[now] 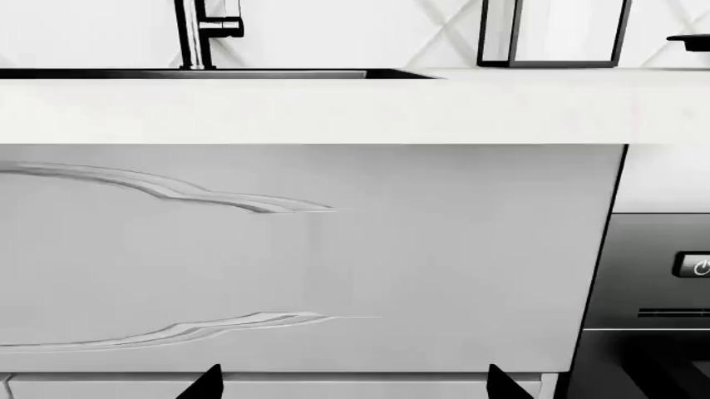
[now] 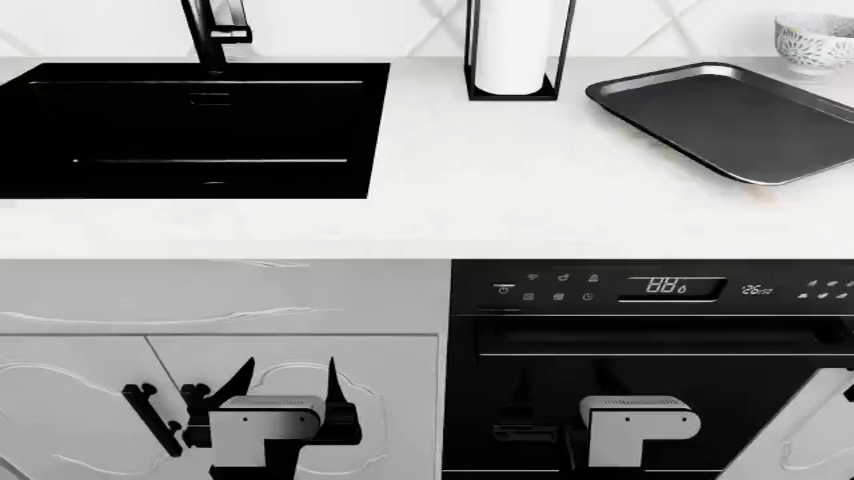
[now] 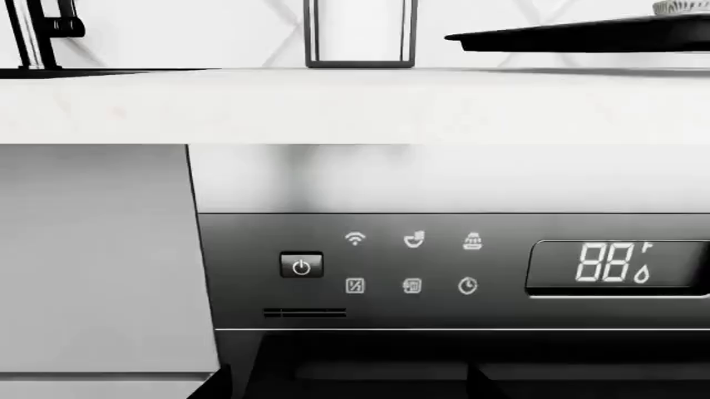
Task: Place the two vegetables and bowl onto the tray for setting up a vegetable dip station.
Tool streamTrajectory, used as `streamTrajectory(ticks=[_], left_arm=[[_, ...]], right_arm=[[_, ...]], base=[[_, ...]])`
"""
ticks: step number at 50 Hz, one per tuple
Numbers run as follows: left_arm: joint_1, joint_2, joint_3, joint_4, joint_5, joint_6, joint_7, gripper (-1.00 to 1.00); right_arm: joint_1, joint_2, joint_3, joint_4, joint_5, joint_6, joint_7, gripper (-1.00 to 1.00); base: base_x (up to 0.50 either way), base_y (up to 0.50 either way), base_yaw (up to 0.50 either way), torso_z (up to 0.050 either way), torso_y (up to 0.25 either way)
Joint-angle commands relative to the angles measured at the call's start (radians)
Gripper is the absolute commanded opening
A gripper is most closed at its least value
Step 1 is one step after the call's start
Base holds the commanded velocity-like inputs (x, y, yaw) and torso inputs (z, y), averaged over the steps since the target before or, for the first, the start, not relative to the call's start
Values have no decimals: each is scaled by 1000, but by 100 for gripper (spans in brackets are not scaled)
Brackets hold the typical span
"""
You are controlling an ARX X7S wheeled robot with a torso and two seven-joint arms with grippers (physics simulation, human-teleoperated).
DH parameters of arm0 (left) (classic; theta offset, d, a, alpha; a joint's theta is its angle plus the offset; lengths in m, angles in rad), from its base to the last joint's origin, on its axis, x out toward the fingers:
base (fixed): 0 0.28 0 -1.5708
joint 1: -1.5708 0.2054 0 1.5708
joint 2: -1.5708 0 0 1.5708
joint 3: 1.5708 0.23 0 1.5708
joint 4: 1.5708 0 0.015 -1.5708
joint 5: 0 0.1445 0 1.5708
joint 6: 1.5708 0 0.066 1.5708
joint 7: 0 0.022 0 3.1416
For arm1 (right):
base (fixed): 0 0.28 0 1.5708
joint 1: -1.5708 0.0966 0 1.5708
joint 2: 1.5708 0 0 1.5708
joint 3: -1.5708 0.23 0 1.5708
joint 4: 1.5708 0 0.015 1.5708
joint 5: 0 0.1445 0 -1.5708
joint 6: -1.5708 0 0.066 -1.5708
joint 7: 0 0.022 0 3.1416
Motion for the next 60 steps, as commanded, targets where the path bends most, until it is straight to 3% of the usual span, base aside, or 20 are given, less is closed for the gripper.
streamTrajectory(ticks=[1, 13, 20, 25, 29, 33, 34, 36, 37, 38, 40, 41, 42, 44, 46, 49, 52, 60], left_arm=[[-5, -16, 18, -8, -16, 3, -17, 100], [-5, -60, 75, 11, 3, -12, -67, 100], [-17, -72, 102, 132, 51, -190, -109, 100], [-84, -63, 127, 441, 80, -542, -106, 100], [-221, -41, 131, 713, 96, -935, -90, 100], [-476, -23, 168, 931, 101, -1383, -85, 100], [-600, -30, 206, 983, 107, -1533, -92, 100], [-697, 0, 189, 930, 128, -1571, -53, 100], [-770, 0, 169, 879, 56, -1571, -87, 100], [-872, -143, 19, 796, -94, -1571, -237, 100], [-1172, -443, 319, 573, -394, -1271, -537, 100], [-1281, -527, 395, 543, -544, -1121, -687, 100], [-1312, -528, 400, 525, -694, -1047, -837, 100], [-1394, -530, 406, 464, -994, -1065, -1137, 100], [-1457, -533, 403, 411, -1294, -1081, -1415, 100], [-1462, -549, 395, 388, -1744, -1089, -1366, 100], [-1391, -585, 366, 427, -1762, -1069, -1334, 100], [-1395, -586, 375, 410, -1736, -1077, -1286, 100]], right_arm=[[4, 15, -18, 3, 22, 1, 18, 100], [18, 50, -65, 33, 46, -14, 54, 100], [34, 61, -68, -117, 62, 152, 88, 100], [92, 73, -90, -359, 64, 447, 114, 100], [172, 88, -95, -547, 76, 750, 134, 100], [328, 84, -57, -746, 128, 1101, 146, 100], [406, 93, -58, -804, 141, 1219, 141, 100], [542, 91, -46, -867, 157, 1415, 141, 100], [649, 85, -39, -899, 167, 1555, 143, 100], [717, 104, -14, -865, 274, 1571, 198, 100], [847, 209, 92, -742, 574, 1571, 496, 100], [951, 263, 100, -648, 724, 1570, 646, 100], [996, 281, 102, -602, 874, 1569, 796, 100], [1114, 306, 68, -498, 1174, 1562, 1082, 100], [1206, 319, 54, -443, 1428, 1551, 1082, 100], [1266, 362, 15, -379, 1488, 1555, 1139, 100], [1261, 396, -1, -379, 1509, 1543, 1128, 100], [1277, 451, -18, -366, 1512, 1511, 1118, 100]], base=[[0, 0, 0, 0, 0], [0, 0, 0, 0, 0], [0, 0, 0, 0, 0], [0, 0, 0, 0, 0], [0, 0, 0, 0, 0], [0, 0, 0, 0, 0], [0, 0, 0, 0, 0], [0, 0, 0, 0, 0], [0, 0, 0, 0, 0], [0, 0, 0, 0, 0], [0, 0, 0, 0, 0], [0, 0, 0, 0, 0], [0, 0, 0, 0, 0], [0, 0, 0, 0, 0], [0, 0, 0, 0, 0], [0, -26, 0, 0, 0], [-5, -500, 0, 0, 0], [-13, -500, 0, 0, 0]])
